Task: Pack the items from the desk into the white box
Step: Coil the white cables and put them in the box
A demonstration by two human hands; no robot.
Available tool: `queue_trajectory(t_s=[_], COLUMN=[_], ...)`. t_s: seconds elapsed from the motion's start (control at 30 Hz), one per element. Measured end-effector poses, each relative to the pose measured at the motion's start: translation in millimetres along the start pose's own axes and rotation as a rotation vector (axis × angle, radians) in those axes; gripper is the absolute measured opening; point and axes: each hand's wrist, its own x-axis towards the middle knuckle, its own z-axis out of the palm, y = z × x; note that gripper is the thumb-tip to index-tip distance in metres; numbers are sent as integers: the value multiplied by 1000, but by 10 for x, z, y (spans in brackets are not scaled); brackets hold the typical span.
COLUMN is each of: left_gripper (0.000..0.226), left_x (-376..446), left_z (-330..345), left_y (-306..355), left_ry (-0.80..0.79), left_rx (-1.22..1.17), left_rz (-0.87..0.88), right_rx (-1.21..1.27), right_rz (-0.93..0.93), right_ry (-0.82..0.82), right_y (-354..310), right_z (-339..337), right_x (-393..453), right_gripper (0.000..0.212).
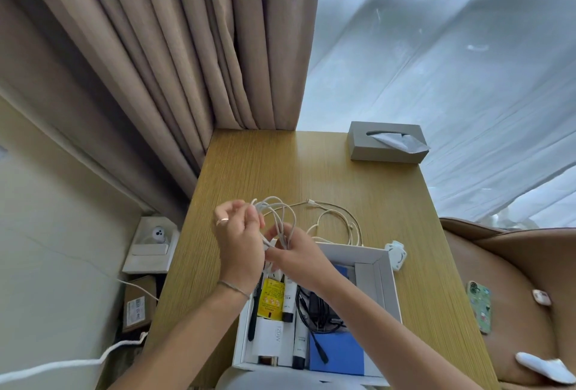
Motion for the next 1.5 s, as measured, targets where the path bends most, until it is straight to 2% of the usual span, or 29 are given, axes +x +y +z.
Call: queue_trajectory(t_s=[0.07, 0.13, 0.2, 0.27, 0.33, 0.37, 0.47, 0.53, 0.67, 0.8, 0.93, 1.0, 1.13, 1.2, 1.27, 1.33, 1.5], left_gripper=[41, 41, 51, 60, 72, 71, 31, 36, 35, 46, 46, 41, 25, 30, 32, 35, 36], left_x=[-17, -50, -63, -109, -138, -137, -74, 9, 236, 407, 470, 468, 297, 171, 41, -90, -380], left_z=[-22, -19, -2, 21, 22, 23, -4, -61, -304, -503, -580, -584, -407, -244, -69, 87, 372], left_y=[-47, -13, -8, 54, 94, 97, 109, 106, 58, -115, -187, -211, -258, -272, -265, -285, -394], left_ry=[-3, -150, -330, -450, -444, -440, -407, -376, -313, -248, -213, -211, -364, -444, -484, -467, -414], left_rx=[64, -81, -182, -115, -149, -185, -254, -365, -416, -421, -252, -178, 8, -4, -91, -186, -340], left_rz=[92, 14, -20, 39, 32, 20, 33, -40, -134, -207, -217, -182, -158, -203, -280, -381, -514], right_rx=[-3, -15, -41, -107, -206, -251, -303, -324, -298, -101, -32, 79, 506, 632, 703, 743, 572], right_rz=[3, 34, 70, 51, 48, 49, 64, 47, -8, -3, -25, -35, 0, 51, 122, 206, 281], right_ry=[-18, -88, -164, -223, -298, -335, -372, -368, -280, -134, 10, 92, 100, 65, 96, 179, 291], right_y=[-17, -31, -45, -59, -44, -30, 51, 144, 316, 480, 521, 508, 365, 286, 267, 286, 386], right_z=[17, 43, 55, 37, 8, -7, -61, -185, -672, -1169, -1484, -1553, -1315, -1038, -770, -544, -163], right_x=[10, 11, -11, -40, -57, -54, -50, -56, -130, -259, -339, -368, -405, -391, -360, -337, -320], right_gripper=[14, 6, 18, 29, 35, 35, 24, 35, 34, 30, 29, 27, 19, 18, 18, 18, 23])
